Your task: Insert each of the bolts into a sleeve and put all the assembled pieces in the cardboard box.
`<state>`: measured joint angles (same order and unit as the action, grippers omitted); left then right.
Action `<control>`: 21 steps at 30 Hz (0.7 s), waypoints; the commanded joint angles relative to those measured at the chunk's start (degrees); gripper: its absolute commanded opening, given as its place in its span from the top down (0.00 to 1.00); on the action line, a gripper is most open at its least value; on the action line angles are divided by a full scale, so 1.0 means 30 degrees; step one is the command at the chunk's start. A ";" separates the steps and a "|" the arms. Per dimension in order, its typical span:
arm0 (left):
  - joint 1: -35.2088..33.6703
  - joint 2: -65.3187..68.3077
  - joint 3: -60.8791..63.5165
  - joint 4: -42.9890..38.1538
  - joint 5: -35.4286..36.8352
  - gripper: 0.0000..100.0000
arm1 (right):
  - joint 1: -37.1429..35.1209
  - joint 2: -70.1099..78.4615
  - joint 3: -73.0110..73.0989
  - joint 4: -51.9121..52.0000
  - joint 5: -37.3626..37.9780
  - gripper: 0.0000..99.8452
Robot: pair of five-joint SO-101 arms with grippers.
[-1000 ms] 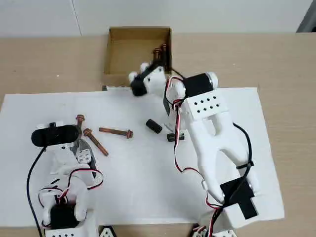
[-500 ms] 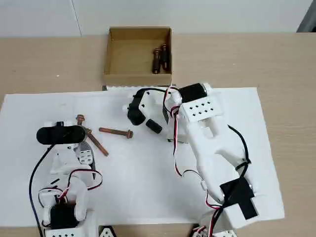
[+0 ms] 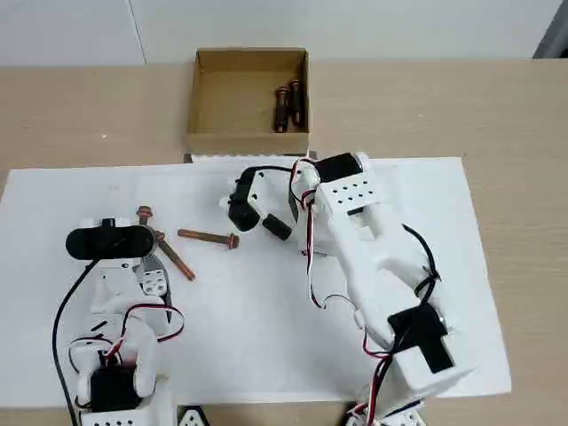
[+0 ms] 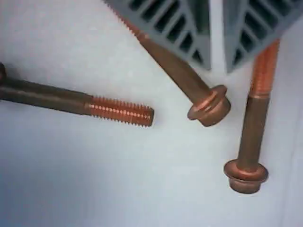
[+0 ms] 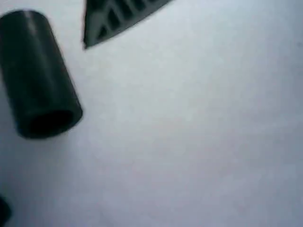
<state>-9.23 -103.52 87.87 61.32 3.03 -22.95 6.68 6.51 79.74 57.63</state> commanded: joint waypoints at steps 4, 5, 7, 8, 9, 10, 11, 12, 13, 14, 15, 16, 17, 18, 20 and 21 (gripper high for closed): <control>-0.0059 -0.0205 -0.0073 -0.0381 -0.0147 0.99 | -0.0015 0.0718 -0.0088 -0.0542 0.0147 0.86; -0.0059 -0.0205 -0.0073 -0.0381 -0.0147 0.99 | -0.0044 0.0835 -0.0088 -0.0542 0.0147 0.86; -0.0059 -0.0205 -0.0073 -0.0381 -0.0147 0.99 | -0.0044 0.1128 -0.0088 -0.0630 0.0147 0.86; -0.0059 -0.0205 -0.0073 -0.0381 -0.0147 0.99 | -0.0044 0.1275 -0.0088 -0.0689 0.0147 0.86; -0.0059 -0.0205 -0.0073 -0.0381 -0.0147 0.99 | -0.0044 0.1451 -0.0088 -0.0806 0.0147 0.86; -0.0059 -0.0205 -0.0073 -0.0381 -0.0147 0.99 | -0.0015 0.1626 -0.0088 -0.0923 0.0147 0.86; -0.0059 -0.0205 -0.0073 -0.0381 -0.0147 0.99 | -0.0015 0.1832 -0.0088 -0.0982 0.0176 0.86; -0.0059 -0.0205 -0.0073 -0.0381 -0.0147 0.99 | -0.0015 0.2037 -0.0088 -0.1128 0.0176 0.86; -0.0059 -0.0205 -0.0073 -0.0381 -0.0147 0.99 | -0.0015 0.2300 -0.0088 -0.1275 0.0176 0.86; -0.0059 -0.0205 -0.0073 -0.0381 -0.0147 0.99 | -0.0015 0.2564 -0.0088 -0.1480 0.0176 0.86; -0.0059 -0.0205 -0.0073 -0.0381 -0.0147 0.99 | -0.0015 0.2857 -0.0088 -0.1656 0.0176 0.86; -0.0059 -0.0205 -0.0073 -0.0381 -0.0147 0.99 | 0.0015 0.3150 -0.0088 -0.1773 0.0147 0.86; -0.0059 -0.0205 -0.0073 -0.0381 -0.0147 0.99 | 0.0015 0.3414 -0.0088 -0.1861 0.0117 0.86; -0.0059 -0.0205 -0.0073 -0.0381 -0.0176 0.99 | 0.0015 0.3648 -0.0088 -0.1919 0.0088 0.86; -0.0059 -0.0205 -0.0073 -0.0381 -0.0322 0.99 | 0.0015 0.4088 -0.0117 -0.1919 0.0059 0.90; -0.0059 -0.0205 -0.0073 -0.0381 -0.0410 0.99 | 0.0015 0.4176 -0.0117 -0.1919 0.0059 0.93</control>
<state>-9.23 -103.52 87.87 61.32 2.59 -22.68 17.67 5.80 75.08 57.63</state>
